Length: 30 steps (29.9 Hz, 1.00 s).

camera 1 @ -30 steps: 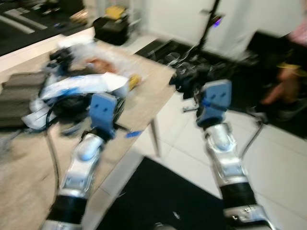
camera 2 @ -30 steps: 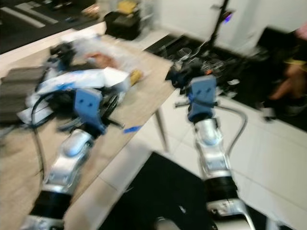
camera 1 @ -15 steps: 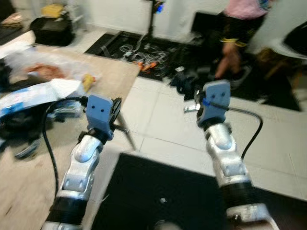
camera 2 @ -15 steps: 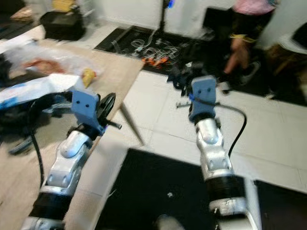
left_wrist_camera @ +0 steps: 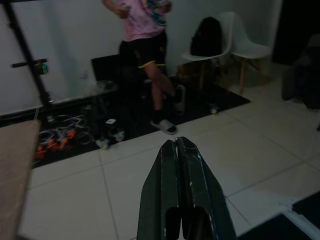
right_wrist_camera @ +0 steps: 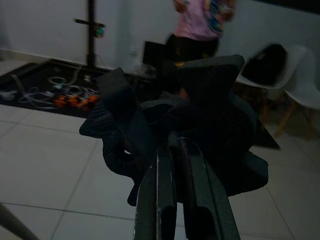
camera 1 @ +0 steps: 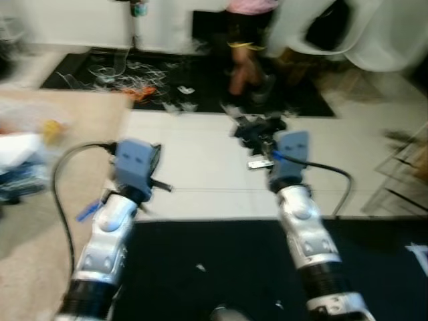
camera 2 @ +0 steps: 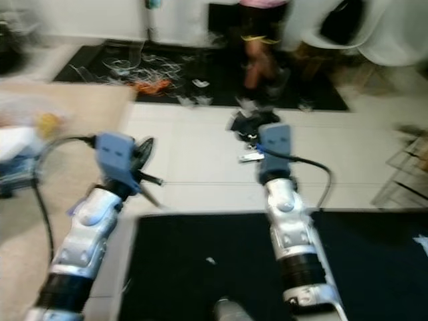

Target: Picking trash to rubbish bin

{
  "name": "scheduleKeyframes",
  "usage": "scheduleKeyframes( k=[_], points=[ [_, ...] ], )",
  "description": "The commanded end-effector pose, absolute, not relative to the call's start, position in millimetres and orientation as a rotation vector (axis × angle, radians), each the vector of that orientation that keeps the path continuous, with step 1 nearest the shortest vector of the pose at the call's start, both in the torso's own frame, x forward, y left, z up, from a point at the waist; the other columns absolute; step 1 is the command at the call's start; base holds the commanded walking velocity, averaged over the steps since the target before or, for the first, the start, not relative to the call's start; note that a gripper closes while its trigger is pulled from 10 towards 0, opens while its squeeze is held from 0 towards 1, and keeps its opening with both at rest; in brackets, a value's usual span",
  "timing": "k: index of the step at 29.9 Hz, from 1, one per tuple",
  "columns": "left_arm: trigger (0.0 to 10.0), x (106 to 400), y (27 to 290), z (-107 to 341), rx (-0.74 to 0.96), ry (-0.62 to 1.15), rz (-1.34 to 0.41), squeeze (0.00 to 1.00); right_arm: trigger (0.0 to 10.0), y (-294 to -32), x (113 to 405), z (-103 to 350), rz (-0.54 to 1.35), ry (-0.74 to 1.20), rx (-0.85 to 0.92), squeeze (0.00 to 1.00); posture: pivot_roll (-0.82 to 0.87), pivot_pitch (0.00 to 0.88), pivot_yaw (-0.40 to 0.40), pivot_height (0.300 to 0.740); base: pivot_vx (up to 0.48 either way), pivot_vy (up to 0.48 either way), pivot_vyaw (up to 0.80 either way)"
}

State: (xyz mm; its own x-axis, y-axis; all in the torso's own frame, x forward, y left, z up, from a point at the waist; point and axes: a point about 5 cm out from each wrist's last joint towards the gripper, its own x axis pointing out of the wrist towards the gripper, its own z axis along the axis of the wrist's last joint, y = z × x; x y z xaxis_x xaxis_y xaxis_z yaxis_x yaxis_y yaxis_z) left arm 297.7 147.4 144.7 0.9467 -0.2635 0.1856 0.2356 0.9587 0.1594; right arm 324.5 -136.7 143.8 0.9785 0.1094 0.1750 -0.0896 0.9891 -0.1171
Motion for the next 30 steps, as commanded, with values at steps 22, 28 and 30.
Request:
scheduleKeyframes(
  k=[22, 28, 30],
  points=[
    [10.0, 306.3, 139.9, 143.7, 0.266, -0.166, -0.389, 0.0, 10.0, -143.9, 314.9, 121.5, 0.0, -0.12, -0.065, 0.0, 0.08, 0.026, 0.069, 0.74, 0.0, 0.0, -0.8],
    [10.0, 309.5, 140.1, 146.3, 0.262, -0.17, -0.385, 0.0, 10.0, -142.2, 313.0, 117.9, -0.001, -0.113, -0.06, 0.0, 0.08, 0.02, 0.069, 0.74, 0.0, 0.0, -0.8],
    [10.0, 309.0, 138.7, 146.0, 0.255, -0.165, -0.386, 0.0, 10.0, -142.1, 313.5, 117.3, 0.0, -0.111, -0.06, 0.0, 0.08, 0.014, 0.065, 0.74, 0.0, 0.0, -0.8]
  ],
)
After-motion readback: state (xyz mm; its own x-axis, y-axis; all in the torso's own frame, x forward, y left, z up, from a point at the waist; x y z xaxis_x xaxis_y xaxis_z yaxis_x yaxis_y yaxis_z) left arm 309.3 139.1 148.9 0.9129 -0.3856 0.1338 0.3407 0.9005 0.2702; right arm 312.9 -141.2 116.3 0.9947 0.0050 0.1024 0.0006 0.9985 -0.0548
